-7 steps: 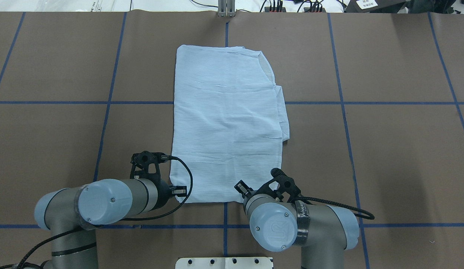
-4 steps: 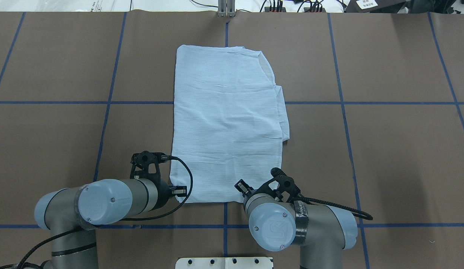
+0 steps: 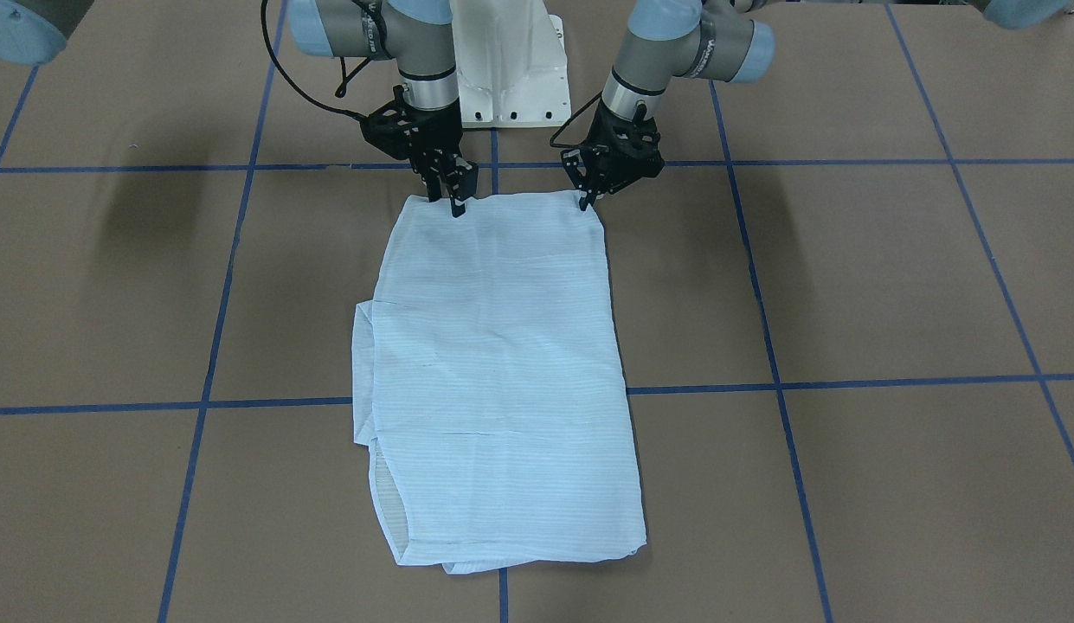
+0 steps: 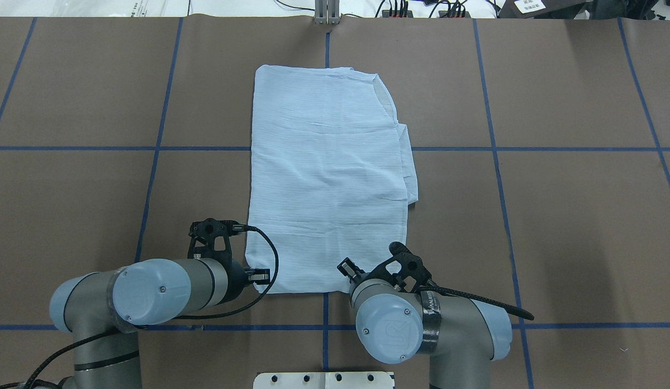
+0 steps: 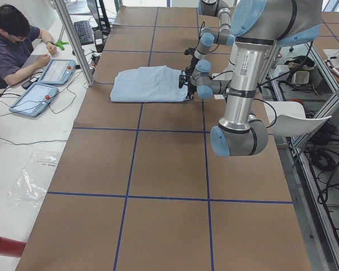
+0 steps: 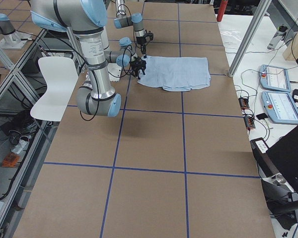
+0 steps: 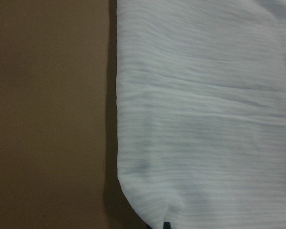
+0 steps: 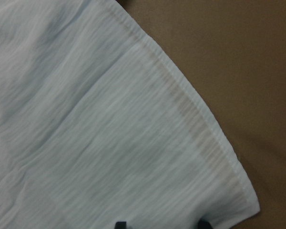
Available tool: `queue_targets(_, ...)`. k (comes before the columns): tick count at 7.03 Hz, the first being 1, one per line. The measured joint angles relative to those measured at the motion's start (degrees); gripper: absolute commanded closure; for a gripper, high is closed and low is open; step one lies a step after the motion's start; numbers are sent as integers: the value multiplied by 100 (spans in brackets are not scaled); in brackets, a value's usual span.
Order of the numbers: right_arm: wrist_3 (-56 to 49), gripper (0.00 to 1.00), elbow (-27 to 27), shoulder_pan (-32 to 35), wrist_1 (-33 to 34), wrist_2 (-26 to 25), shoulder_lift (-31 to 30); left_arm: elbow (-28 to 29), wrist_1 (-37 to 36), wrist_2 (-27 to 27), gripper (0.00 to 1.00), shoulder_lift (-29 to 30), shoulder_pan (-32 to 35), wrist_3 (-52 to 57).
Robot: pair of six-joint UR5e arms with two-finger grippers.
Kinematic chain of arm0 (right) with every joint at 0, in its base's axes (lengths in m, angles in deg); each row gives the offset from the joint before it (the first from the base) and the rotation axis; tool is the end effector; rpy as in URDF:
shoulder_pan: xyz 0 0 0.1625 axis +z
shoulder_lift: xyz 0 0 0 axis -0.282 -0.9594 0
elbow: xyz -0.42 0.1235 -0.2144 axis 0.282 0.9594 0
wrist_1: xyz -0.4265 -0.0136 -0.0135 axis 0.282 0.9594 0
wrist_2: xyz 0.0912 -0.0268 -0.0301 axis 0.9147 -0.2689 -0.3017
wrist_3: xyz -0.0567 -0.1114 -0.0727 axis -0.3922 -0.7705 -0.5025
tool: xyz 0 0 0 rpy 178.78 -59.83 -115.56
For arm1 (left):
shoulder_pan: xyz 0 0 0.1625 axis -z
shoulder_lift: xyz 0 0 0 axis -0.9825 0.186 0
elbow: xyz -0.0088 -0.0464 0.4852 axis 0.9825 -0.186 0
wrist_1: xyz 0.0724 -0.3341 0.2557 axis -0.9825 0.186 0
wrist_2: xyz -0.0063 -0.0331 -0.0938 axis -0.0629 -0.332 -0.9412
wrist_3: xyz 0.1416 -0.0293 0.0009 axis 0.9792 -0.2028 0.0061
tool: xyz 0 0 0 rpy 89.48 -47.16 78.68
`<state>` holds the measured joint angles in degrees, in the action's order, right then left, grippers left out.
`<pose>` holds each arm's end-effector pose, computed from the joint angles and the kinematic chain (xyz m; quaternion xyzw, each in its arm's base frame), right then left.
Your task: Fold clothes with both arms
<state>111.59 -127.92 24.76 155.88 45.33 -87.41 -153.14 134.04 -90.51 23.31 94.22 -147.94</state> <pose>-0.6729 -0.2663 0.3396 -0.0139 -0.4096 0.4233 0.8080 0.5968 -0.2985 0.3763 0.1078 0.4901 -0.0474 0.8637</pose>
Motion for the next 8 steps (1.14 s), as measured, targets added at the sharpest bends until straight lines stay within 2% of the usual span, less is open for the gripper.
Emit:
queue_targets(1,24,52,65,-1,1,-19,60,-3,0,0,100,0,0,0)
queue_targets(2,39,94,99,0,0,-27,99,-4,-2,-2,100,0,0,0)
queue_targets(3,86,100,112,6,-2,-29,120,-6,-5,-4,100,0,0,0)
queue_targets(8,228,100,100,20,0,-159,129,-19,-4,-8,100,17,0,2)
